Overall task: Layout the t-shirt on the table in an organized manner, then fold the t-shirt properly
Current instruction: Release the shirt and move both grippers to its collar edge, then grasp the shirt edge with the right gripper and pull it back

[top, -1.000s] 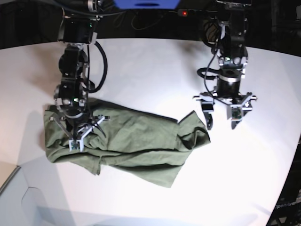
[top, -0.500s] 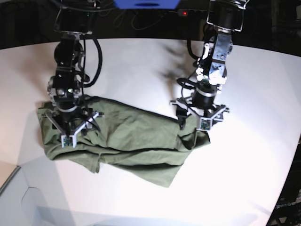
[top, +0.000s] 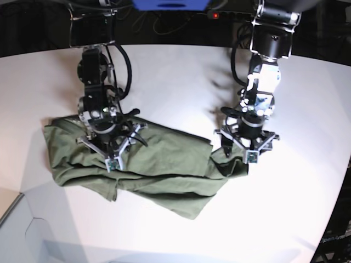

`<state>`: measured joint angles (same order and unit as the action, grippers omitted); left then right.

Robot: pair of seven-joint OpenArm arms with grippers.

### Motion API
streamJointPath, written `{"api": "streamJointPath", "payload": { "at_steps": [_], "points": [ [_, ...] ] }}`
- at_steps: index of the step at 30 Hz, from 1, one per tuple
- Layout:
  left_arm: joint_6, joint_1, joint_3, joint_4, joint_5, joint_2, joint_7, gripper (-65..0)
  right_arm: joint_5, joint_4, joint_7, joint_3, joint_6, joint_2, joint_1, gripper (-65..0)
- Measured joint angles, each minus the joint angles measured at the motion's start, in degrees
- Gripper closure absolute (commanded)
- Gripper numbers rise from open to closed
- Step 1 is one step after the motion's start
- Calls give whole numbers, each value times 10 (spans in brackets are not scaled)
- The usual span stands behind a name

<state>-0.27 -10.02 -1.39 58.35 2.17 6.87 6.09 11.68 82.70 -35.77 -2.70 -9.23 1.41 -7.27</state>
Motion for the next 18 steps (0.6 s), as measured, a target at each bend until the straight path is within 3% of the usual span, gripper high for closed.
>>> {"api": "streamJointPath", "payload": {
  "at_steps": [6, 10, 15, 18],
  "points": [
    [-1, -6, 83, -9, -3, 4, 8, -429, 1, -51, 4, 1, 0, 4, -16, -305],
    [-1, -22, 108, -17, -2, 26, 10, -429, 0, -60, 7, -6, 0, 12, 0, -303],
    [1, -27, 110, -18, -2, 47, 14, -429, 3, 14, 14, -56, 0, 5, 75, -303],
    [-4, -37, 108, -15, -2, 58, 8, -429, 2, 84, 1, -101, 0, -20, 141, -303]
  ]
}}
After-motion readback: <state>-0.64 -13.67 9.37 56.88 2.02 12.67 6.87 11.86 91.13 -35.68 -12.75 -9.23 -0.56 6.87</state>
